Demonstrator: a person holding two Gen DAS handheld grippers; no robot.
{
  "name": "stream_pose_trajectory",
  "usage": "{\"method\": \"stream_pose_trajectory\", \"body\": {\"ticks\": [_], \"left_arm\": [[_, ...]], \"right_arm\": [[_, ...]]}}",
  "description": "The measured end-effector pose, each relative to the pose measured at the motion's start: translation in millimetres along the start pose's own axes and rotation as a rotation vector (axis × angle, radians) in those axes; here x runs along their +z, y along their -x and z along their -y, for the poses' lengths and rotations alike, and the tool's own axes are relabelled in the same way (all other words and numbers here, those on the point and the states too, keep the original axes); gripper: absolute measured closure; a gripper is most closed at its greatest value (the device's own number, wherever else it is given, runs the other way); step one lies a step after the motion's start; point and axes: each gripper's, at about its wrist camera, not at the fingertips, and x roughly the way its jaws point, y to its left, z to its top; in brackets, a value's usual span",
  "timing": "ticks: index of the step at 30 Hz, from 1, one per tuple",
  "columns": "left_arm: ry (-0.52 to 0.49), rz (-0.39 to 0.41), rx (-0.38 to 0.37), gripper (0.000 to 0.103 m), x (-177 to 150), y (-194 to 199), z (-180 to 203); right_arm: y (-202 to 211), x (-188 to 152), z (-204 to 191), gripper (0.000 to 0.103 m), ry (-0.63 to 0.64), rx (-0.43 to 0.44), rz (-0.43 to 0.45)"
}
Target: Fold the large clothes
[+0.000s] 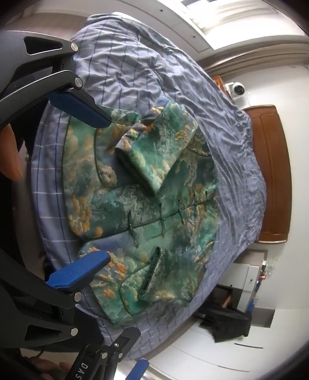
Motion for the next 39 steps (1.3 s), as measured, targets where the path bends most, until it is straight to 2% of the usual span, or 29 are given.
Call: {"method": "stream_pose_trajectory", "body": {"ticks": [28, 39], "left_arm": [[0.015, 0.002, -0.046, 0.0, 8.2, -2.2, -4.1], [0.019, 0.004, -0.037, 0.0, 10.1, -6.6, -2.5]], "right_arm": [[-4.5, 3.4, -1.0, 0.0, 0.0, -0.036, -0.02], [-10.9, 2.8, -3.2, 0.0, 0.0, -0.043, -0.032]]}}
